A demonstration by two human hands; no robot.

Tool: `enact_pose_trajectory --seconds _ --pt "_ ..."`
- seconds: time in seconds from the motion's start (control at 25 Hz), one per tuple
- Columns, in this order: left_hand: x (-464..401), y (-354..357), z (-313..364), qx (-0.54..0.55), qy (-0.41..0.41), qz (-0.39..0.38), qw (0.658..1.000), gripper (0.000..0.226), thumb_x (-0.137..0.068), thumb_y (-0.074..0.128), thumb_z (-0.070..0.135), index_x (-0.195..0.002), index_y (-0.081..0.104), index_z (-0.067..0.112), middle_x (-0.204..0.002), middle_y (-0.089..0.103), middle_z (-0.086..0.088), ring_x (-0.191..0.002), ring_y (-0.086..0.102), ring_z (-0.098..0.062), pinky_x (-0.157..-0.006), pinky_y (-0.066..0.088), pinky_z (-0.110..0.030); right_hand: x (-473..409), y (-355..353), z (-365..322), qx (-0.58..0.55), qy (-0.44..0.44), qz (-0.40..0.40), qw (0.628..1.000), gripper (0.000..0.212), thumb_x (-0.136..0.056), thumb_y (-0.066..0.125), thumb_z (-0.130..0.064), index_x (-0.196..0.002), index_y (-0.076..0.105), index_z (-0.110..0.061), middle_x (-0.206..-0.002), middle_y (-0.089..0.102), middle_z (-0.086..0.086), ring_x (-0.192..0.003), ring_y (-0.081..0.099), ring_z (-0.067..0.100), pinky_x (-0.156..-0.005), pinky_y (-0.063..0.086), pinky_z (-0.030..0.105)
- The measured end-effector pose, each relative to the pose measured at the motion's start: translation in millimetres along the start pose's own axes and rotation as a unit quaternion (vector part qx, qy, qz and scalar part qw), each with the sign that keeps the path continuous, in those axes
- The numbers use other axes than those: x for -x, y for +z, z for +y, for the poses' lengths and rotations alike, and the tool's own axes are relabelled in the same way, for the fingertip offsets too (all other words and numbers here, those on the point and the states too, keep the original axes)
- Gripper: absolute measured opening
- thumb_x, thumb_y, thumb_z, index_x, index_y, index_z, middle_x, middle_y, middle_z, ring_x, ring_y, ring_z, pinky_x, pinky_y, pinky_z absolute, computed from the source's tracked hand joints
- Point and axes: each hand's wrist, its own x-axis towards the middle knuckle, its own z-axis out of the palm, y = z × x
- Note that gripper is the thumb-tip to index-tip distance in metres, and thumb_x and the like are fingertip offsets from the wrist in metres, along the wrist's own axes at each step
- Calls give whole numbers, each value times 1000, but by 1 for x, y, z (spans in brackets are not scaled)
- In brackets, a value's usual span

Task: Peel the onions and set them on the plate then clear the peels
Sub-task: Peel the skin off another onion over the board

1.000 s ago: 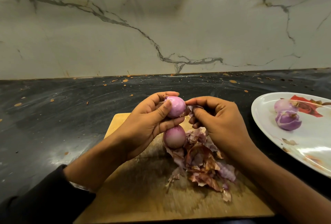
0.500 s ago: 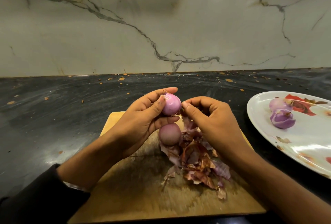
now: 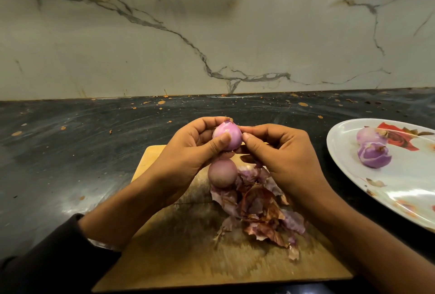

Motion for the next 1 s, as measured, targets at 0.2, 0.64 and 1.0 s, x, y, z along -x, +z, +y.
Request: enact_pose_trajectory --seconds 0.2,0.64,1.0 --pt "0 1 0 -20 9 -14 1000 44 -76 67 16 -119 60 10 -113 73 -10 -102 71 -21 -78 60 -26 1 2 -1 49 -36 33 998 9 -86 77 -9 -90 78 -17 -79 78 -4 -69 74 18 -62 62 30" --pt "-1 0 -1 -16 4 -33 999 46 -78 66 16 -123 57 9 -119 71 -11 -108 69 -24 -81 59 -27 1 1 -1 56 -36 61 996 8 -85 77 -5 -89 75 -13 -74 76 2 -68 74 17 -57 60 27" --pt "2 1 2 3 0 -31 1000 44 -78 66 12 -121 61 10 -120 69 -10 -104 71 -26 -80 59 -27 -2 4 -3 -12 4 -4 1000 18 -92 65 -17 -107 75 -14 -92 77 2 -70 74 14 -61 57 22"
